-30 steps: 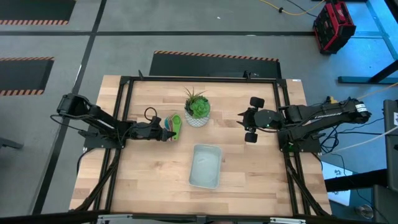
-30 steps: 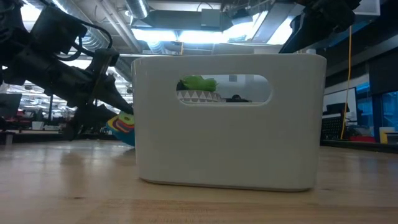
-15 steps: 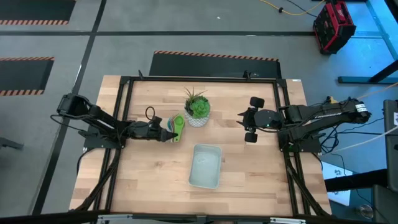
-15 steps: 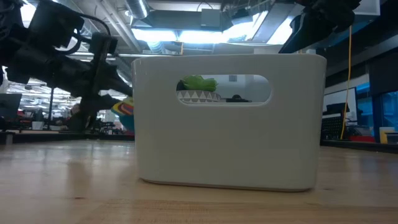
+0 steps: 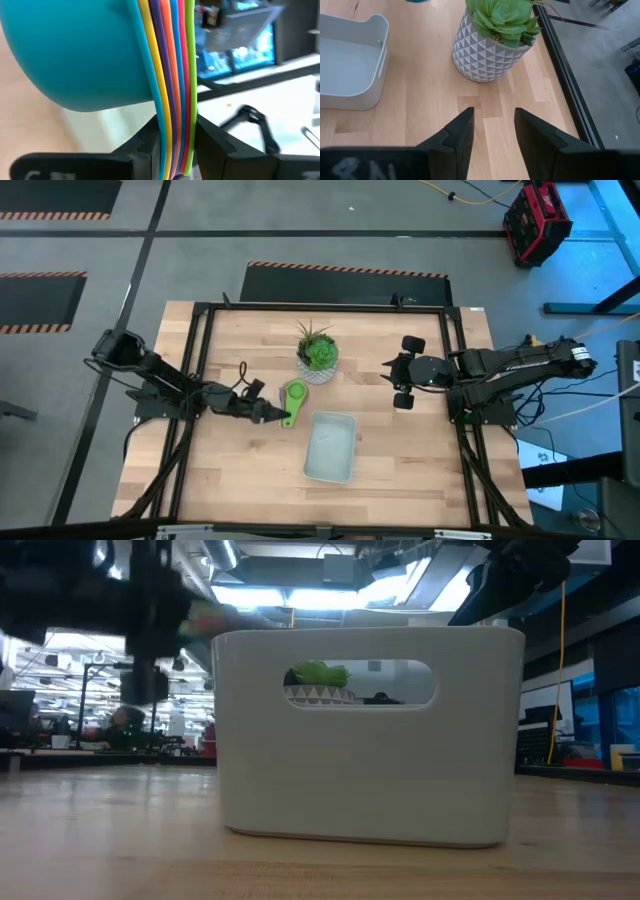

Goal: Nest measuring cups in basket
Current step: Put the stacked measuring cups into the bin

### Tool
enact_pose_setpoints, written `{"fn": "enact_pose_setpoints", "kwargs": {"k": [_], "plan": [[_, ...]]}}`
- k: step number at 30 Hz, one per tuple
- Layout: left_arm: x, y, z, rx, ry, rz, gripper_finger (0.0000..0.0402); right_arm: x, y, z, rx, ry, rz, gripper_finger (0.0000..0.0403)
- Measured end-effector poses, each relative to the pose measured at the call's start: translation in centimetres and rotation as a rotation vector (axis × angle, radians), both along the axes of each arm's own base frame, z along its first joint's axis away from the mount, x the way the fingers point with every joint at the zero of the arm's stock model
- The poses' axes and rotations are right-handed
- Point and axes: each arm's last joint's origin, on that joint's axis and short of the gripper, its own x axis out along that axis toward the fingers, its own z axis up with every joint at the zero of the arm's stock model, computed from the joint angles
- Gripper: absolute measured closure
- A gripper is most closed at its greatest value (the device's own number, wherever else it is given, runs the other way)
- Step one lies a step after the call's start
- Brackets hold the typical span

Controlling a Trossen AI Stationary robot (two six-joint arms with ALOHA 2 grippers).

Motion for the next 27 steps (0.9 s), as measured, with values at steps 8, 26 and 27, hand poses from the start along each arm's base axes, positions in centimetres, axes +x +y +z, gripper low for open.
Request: {"fn": "enact_pose_setpoints", "kwargs": {"k": [8, 26, 27], "plan": [[3.5, -3.2, 5.1, 0.071, -0.074, -0.078, 0.0316, 0.2, 0.0, 0.2, 0.001, -0.026, 0.001, 0.0257], [8.7, -7.5, 6.1, 0.112, 0.141, -0.187, 0.0316, 0.9, 0.1, 1.0, 0.017, -0.142, 0.002, 0.0257], [8.9, -7.5, 5.8, 0.101, 0.145, -0.193, 0.0316, 0.9, 0.1, 1.0, 0.018, -0.145, 0.002, 0.0257]]}}
